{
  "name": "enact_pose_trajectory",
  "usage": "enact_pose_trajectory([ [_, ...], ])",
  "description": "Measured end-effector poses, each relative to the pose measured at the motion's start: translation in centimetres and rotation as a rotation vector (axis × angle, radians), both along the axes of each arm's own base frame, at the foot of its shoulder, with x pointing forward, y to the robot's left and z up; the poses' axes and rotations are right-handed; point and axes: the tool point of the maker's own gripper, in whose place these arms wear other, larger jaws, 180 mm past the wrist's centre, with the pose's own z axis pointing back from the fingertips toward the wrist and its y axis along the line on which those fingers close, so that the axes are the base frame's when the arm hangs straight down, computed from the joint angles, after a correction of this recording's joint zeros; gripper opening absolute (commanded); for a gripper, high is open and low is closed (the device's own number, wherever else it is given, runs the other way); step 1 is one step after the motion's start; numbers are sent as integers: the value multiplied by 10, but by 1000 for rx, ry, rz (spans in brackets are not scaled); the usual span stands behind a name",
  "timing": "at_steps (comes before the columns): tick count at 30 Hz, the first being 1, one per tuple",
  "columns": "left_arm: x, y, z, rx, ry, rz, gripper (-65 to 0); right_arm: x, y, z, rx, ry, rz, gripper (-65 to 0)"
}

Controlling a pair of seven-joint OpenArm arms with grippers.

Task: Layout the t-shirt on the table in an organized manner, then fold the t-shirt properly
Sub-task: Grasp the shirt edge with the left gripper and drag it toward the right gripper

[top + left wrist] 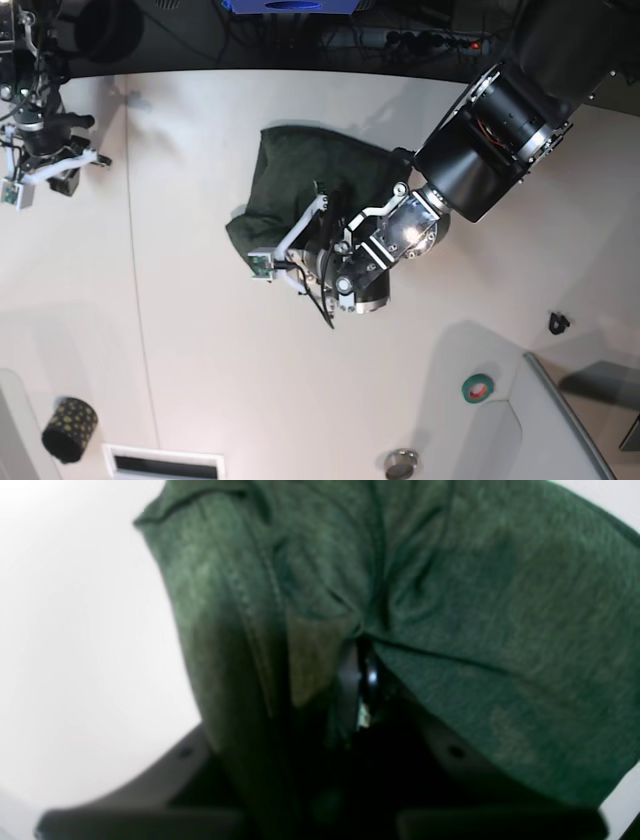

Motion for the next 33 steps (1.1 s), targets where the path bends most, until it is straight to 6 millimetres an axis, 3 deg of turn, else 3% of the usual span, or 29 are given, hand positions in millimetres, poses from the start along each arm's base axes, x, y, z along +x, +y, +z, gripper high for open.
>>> enact_pose_trajectory([
  [10, -18, -15, -19, -68, 93, 97, -650, 0, 0, -1, 3, 2, -1, -593],
  [18, -12, -9, -17, -172, 140, 255, -650, 0, 0, -1, 2, 2, -2, -593],
  [25, -12, -12, -17, -171, 141, 253, -650, 0, 0, -1, 2, 2, -2, -593],
  [33, -17, -33, -14, -177, 147, 227, -650, 0, 0, -1, 2, -1, -2, -593],
])
